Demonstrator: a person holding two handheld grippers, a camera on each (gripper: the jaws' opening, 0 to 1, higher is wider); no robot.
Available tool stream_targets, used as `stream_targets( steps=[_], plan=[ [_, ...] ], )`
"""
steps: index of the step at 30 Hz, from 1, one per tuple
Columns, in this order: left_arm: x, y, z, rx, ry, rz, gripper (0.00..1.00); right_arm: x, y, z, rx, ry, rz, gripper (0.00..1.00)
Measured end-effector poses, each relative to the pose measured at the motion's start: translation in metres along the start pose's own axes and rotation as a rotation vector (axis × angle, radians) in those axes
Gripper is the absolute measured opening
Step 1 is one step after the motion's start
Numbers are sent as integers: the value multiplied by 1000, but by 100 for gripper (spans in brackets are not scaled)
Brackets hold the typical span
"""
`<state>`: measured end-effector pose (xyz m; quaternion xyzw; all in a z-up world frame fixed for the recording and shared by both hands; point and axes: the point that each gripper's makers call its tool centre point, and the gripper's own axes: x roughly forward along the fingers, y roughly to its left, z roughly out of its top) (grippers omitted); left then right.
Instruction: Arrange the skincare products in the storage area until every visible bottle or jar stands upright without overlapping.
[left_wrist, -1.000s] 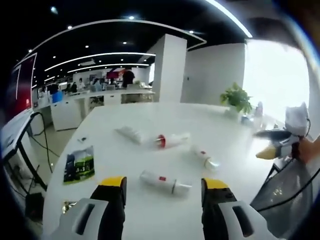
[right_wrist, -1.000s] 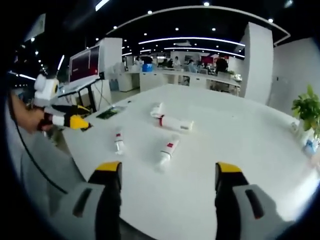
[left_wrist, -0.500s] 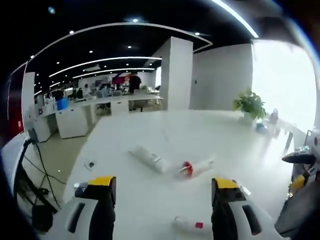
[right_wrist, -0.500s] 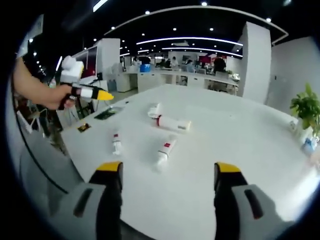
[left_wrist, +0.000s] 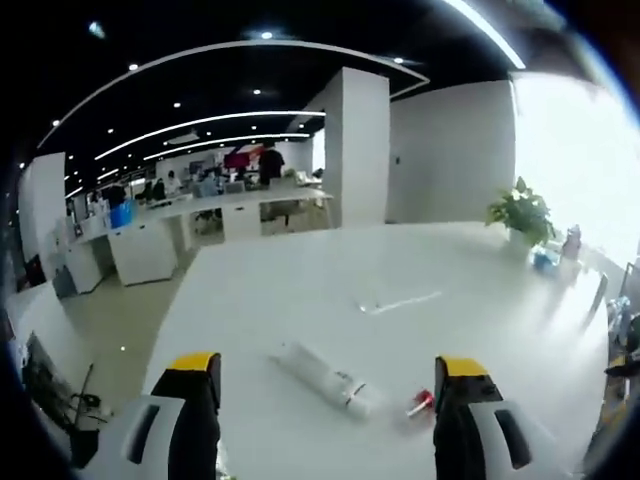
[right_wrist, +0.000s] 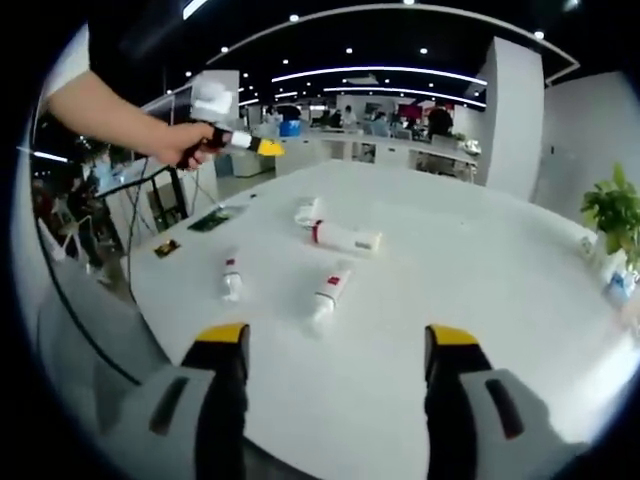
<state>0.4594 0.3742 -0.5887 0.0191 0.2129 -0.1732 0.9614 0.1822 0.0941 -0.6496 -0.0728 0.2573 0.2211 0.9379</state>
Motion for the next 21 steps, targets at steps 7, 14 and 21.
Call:
stream_targets(
  steps=[7, 14, 21],
  plan=[
    [29, 10, -5, -64, 64, -3, 96, 2, 1, -4, 6, 21, 10, 71],
    [53, 17, -7, -182, 98, 8, 98, 4, -1, -8, 19, 35, 3, 71],
    [74, 20, -4, -239, 118, 26, 98, 4, -1, -8, 21, 40, -1, 70]
  ],
)
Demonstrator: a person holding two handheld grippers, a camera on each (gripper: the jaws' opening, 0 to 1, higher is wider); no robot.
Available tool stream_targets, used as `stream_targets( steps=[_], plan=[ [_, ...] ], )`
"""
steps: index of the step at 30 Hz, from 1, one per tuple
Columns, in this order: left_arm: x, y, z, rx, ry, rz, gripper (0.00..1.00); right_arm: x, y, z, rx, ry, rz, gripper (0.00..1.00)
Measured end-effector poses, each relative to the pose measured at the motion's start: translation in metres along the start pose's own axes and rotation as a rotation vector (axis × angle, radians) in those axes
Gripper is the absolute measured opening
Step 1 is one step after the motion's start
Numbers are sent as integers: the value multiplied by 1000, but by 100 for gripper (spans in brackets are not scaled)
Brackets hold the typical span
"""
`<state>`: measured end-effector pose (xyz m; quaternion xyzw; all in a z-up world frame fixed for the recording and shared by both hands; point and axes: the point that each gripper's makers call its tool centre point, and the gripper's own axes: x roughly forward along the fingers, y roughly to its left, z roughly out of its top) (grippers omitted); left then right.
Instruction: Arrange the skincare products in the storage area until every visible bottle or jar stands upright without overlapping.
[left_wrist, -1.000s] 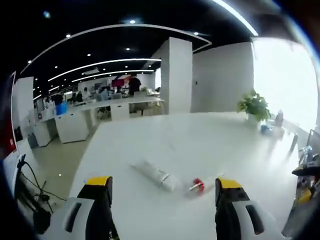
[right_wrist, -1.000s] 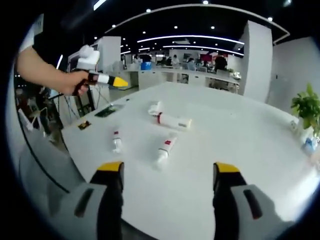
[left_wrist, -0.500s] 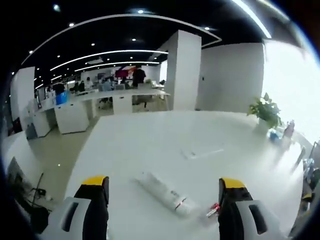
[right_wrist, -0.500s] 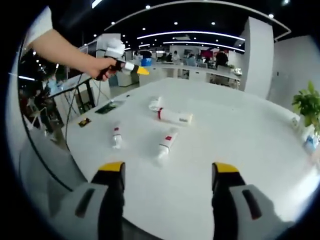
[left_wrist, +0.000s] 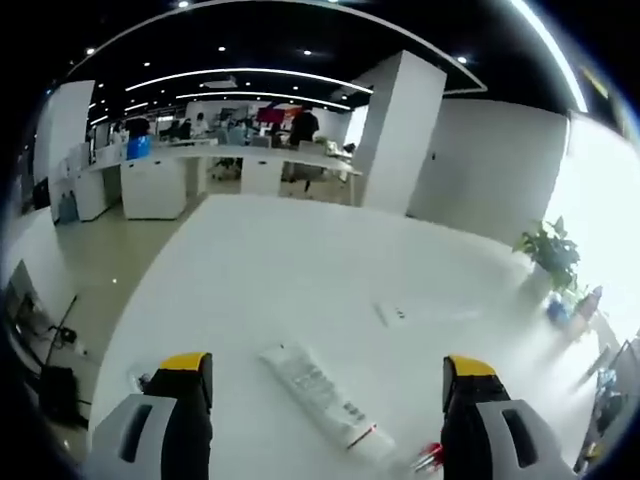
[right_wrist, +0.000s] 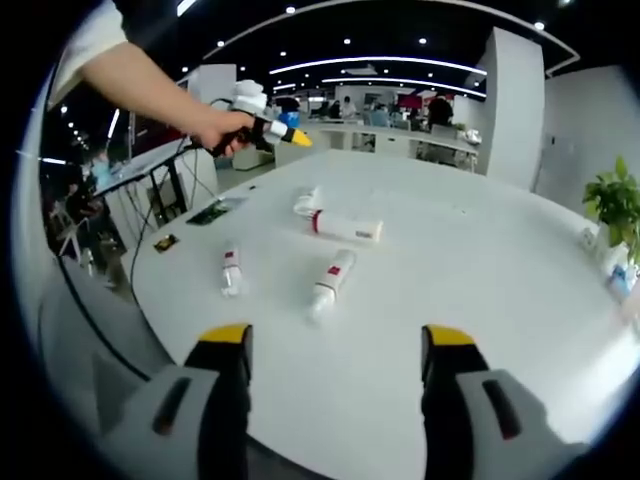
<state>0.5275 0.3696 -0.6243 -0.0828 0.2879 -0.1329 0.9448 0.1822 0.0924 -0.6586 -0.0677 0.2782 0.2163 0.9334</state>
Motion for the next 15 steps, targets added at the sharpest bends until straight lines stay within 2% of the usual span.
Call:
stream_targets(
  steps=[4, 9, 15],
  plan=[
    [11, 3, -3, -27, 20, 18, 99, 0, -1, 0, 6, 3, -5, 70],
    [29, 10, -20, -85, 84, 50, 97, 0, -3, -1, 12, 6, -10, 70],
    [50, 1, -44, -23, 170, 37, 91, -1, -4, 0, 5, 5, -20, 70]
  ],
)
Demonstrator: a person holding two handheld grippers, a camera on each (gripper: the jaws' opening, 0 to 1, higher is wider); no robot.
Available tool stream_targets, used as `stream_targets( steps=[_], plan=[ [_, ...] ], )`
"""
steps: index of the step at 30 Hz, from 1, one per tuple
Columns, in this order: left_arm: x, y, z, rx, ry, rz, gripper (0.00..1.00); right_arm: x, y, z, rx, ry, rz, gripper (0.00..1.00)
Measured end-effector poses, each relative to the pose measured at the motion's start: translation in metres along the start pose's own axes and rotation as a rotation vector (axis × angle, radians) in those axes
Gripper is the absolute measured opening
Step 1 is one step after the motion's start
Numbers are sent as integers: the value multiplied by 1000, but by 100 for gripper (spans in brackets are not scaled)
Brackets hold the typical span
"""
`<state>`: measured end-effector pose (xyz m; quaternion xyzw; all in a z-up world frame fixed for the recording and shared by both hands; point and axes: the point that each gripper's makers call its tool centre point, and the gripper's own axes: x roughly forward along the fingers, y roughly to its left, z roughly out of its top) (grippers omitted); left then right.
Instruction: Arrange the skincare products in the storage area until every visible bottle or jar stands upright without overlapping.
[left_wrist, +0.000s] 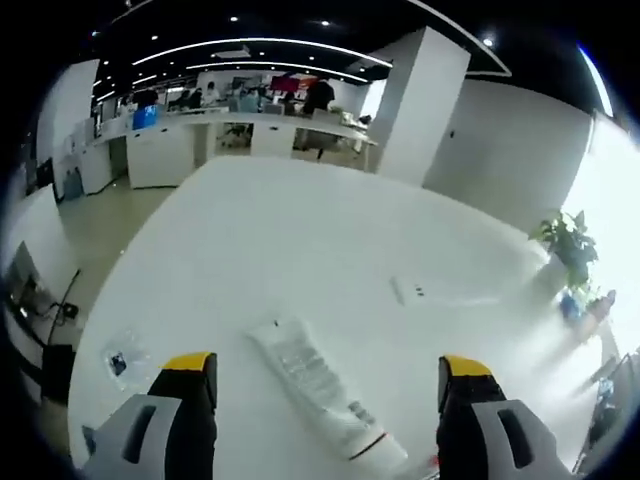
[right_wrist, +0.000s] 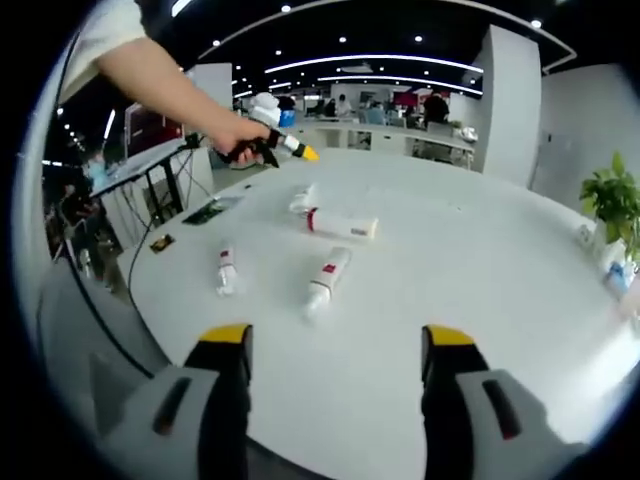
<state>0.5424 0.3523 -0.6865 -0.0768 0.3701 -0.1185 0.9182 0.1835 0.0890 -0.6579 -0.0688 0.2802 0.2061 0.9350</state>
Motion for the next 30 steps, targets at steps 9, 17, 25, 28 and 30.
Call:
stream_targets(
  steps=[9, 17, 25, 28, 30],
  plan=[
    [29, 3, -28, -66, 95, 28, 88, 1, 0, -3, 1, 16, 3, 70],
    [41, 0, -46, 3, 148, 45, 87, 2, 0, -8, 2, 32, 5, 69],
    [47, 9, -53, 223, 181, 114, 82, 3, 1, -11, 0, 44, 7, 68],
    [50, 6, -50, 186, 155, 101, 83, 3, 0, -12, -1, 48, 7, 68],
    [51, 7, -49, 188, 156, 100, 82, 4, 1, -13, -7, 54, 10, 67]
  ],
)
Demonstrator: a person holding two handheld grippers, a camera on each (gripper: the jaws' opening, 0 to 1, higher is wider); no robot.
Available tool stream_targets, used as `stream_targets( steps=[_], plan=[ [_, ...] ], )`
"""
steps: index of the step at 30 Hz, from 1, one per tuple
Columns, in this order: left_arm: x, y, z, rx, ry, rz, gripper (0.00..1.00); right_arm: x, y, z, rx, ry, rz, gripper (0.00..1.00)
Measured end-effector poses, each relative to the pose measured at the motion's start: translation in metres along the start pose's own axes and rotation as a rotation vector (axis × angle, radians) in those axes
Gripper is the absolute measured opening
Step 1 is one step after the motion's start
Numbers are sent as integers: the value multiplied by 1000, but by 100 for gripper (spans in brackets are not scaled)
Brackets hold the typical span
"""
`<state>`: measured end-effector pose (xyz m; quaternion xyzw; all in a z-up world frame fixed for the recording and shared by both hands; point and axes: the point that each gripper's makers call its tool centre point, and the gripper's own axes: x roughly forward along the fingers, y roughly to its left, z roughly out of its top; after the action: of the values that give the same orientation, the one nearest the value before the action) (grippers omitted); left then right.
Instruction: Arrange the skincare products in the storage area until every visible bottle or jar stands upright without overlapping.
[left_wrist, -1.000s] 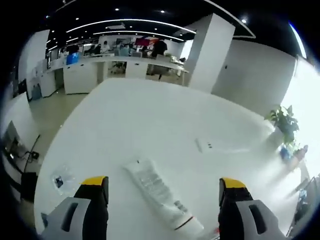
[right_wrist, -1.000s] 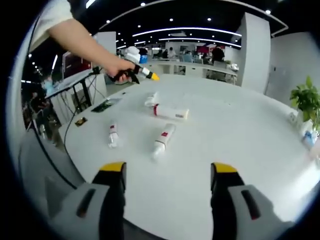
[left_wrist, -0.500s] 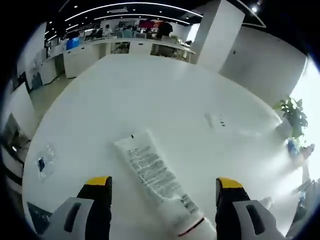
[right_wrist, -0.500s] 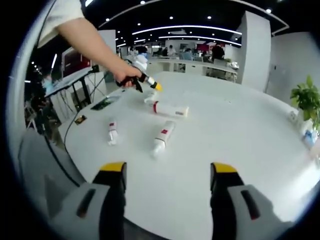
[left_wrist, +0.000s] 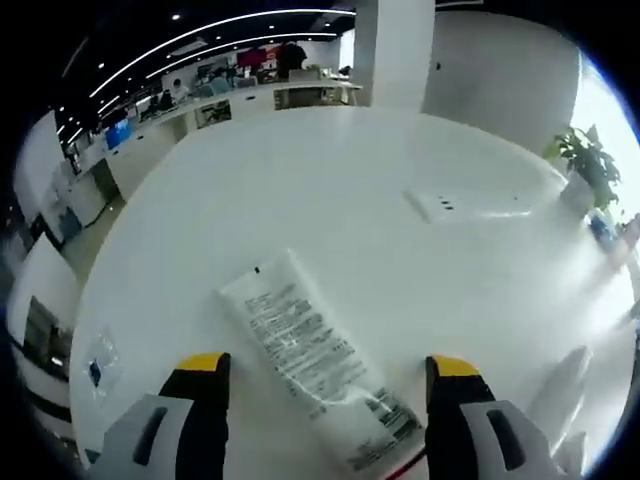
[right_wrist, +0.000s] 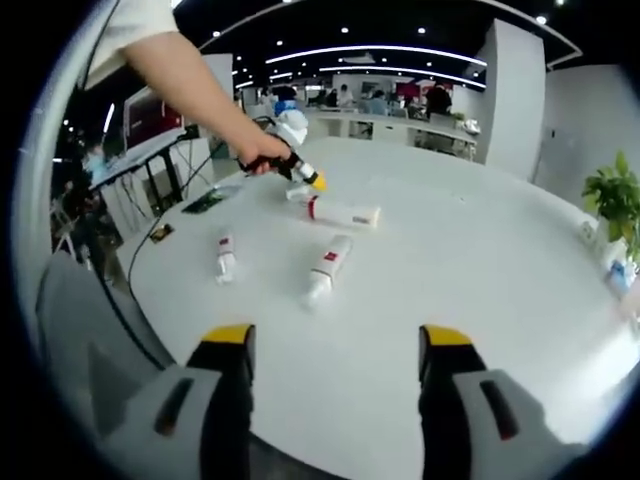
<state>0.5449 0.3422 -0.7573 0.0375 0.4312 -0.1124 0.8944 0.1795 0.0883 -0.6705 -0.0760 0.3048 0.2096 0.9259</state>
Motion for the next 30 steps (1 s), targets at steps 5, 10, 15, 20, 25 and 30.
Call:
stream_targets(
  steps=[5, 10, 15, 20, 25, 30],
  plan=[
    [-1, -1, 3, 27, -11, -21, 67, 0, 0, -1, -6, 10, 0, 66],
    [-5, -8, 4, 75, -24, -63, 48, 0, 0, -2, -15, 17, -2, 66],
    [-5, -11, 5, 128, -22, -104, 36, 0, 0, -1, -14, 17, -4, 66],
    [-4, -13, 7, 191, -54, -152, 35, 0, 1, -2, -19, 23, -3, 65],
    [-3, -14, 4, 192, -16, -149, 34, 0, 0, -2, -22, 28, -6, 65],
    [-5, -15, 0, 180, 14, -147, 32, 0, 0, -3, -20, 31, -8, 64]
  ],
)
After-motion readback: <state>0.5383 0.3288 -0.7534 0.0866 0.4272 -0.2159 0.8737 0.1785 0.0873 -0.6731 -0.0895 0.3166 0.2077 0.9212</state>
